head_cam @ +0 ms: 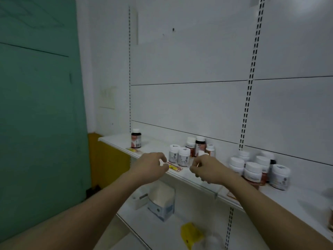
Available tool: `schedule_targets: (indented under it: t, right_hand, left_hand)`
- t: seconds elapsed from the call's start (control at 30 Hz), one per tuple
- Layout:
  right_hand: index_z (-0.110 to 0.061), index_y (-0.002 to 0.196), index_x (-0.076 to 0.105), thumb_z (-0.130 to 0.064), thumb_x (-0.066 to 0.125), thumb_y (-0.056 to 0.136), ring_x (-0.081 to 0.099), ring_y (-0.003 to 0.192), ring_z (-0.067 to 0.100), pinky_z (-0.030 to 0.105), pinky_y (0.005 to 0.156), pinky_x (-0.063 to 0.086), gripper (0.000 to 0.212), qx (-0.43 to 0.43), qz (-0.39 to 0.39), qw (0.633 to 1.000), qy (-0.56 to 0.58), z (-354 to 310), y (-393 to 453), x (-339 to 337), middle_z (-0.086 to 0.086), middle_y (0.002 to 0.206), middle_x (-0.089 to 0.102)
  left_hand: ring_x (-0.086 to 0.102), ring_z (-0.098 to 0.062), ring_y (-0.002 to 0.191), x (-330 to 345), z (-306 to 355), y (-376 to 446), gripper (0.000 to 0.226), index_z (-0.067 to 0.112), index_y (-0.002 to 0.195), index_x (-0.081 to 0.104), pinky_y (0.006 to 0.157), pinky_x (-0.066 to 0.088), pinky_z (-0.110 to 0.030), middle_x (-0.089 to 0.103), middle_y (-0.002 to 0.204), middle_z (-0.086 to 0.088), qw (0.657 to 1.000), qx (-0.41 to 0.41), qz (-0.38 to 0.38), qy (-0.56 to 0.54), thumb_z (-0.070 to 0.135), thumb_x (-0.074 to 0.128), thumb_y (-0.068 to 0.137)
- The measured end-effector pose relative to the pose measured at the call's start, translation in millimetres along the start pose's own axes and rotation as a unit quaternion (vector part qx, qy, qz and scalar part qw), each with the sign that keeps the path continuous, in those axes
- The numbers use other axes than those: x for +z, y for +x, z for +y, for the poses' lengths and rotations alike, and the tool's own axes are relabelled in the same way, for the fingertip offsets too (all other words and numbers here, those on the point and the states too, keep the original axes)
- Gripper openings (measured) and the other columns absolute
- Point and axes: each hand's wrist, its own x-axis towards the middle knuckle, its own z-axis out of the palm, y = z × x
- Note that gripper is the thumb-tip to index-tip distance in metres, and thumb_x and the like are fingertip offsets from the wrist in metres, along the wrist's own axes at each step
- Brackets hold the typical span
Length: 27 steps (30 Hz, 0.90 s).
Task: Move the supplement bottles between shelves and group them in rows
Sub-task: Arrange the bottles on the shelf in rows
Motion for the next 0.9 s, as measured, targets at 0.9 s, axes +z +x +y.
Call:
schedule_targets:
  t: [0.9]
  right_hand:
    - [-0.012,0.088,0.064,-0.012,0.052,0.094,0.066,0.074,0.024,0.032,0.060,0.058,0.013,0.223,0.232,0.946,0.023,85.9,278.0,-38.5,0.007,0.088,0.066]
  left_hand:
    - [0.058,-0.002,0.090,88.9,-39.3,368.4,0.039,0.029,0.120,0.060,0.066,0.040,-0.015,0.062,0.109,0.008,0.934,0.228,-0.146,-0.234,0.041,0.070,0.084]
